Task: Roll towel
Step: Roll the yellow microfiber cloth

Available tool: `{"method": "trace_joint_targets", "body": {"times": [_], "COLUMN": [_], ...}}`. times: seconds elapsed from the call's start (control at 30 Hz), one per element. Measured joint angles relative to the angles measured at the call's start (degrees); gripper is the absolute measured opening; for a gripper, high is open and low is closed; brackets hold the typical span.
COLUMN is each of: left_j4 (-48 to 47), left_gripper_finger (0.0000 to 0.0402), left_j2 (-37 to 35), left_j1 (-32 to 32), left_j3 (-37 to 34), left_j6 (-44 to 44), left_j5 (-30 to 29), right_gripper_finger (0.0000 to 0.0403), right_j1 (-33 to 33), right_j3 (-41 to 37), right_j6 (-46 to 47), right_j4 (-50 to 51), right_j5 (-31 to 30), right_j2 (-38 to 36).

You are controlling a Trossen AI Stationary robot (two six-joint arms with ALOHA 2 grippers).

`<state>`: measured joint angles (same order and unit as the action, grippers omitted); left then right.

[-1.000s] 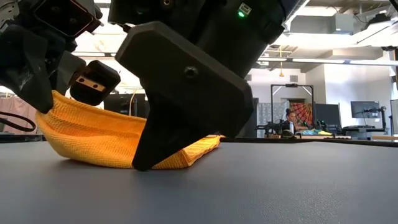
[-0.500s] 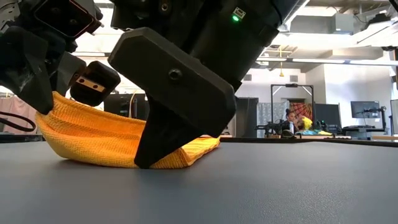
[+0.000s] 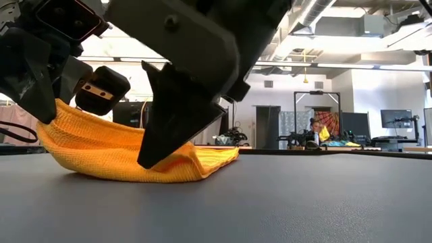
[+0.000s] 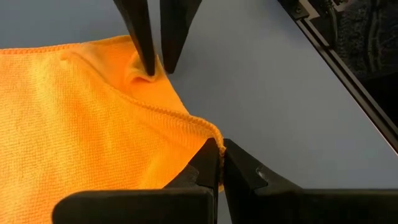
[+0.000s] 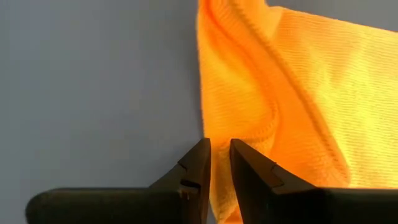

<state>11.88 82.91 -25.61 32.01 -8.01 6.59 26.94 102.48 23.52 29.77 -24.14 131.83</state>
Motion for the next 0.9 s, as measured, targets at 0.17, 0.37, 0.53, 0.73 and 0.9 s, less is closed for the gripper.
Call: {"method": "trace_joint_targets", "body": {"times": [0.17, 0.37, 0.53, 0.73, 0.9], "left_j4": [0.0, 0.0, 0.0, 0.0, 0.0], "left_gripper_finger": [0.0000, 0.0000, 0.0000, 0.0000, 0.0000], "left_j2": [0.0, 0.0, 0.0, 0.0, 0.0], "left_j1": [0.0, 0.0, 0.0, 0.0, 0.0], "left_j3": [0.0, 0.0, 0.0, 0.0, 0.0], "left_j6": [0.1, 0.2, 0.2, 0.1, 0.1], "left_j5": [0.0, -0.2, -0.2, -0.2, -0.1], "right_gripper_finger": [0.0088, 0.0088, 0.0078, 0.0017, 0.0020], "right_j1": [-0.6, -0.9, -1.2, -0.7, -0.5], "right_j3": [0.0, 0.0, 0.0, 0.0, 0.0], "right_j6": [0.5, 1.3, 1.6, 1.5, 1.5], "right_j4": [0.0, 1.1, 2.6, 3.2, 3.3], "right_j5": [-0.8, -1.3, -1.7, -3.1, -3.0], "right_j2": [0.2, 0.7, 0.7, 0.7, 0.4]}}
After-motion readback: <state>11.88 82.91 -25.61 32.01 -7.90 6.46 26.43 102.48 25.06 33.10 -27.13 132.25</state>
